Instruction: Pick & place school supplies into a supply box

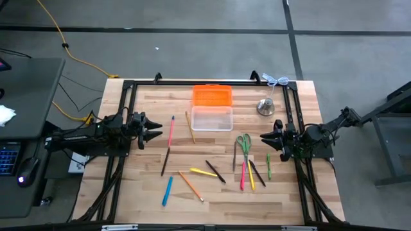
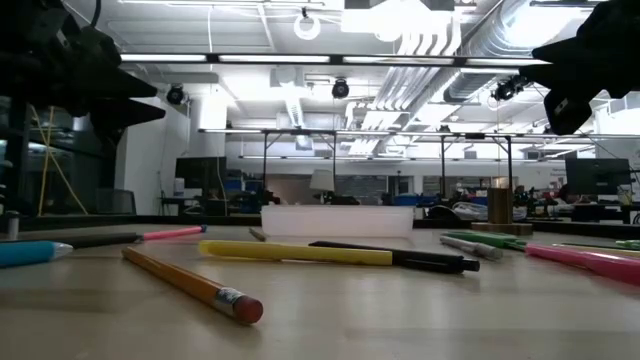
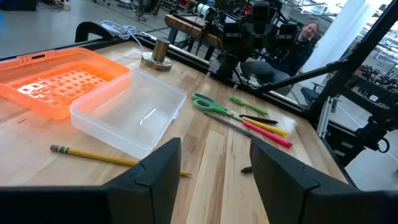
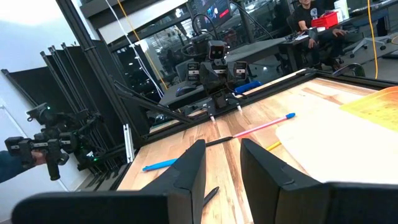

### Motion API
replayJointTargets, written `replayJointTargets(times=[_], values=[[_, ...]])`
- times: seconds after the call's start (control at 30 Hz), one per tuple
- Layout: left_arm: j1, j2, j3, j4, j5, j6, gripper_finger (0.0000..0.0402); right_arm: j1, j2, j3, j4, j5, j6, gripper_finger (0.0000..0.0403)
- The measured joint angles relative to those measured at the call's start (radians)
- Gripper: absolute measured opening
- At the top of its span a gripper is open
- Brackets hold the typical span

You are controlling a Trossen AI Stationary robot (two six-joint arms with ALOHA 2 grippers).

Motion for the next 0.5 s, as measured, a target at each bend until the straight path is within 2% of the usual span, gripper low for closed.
replayJointTargets(times=[0.5], values=[[0.000,0.000,0.000,0.000,0.000,0.000,0.0223,0.000,0.000,0.000,0.030,0.000,0.000,0.0078]])
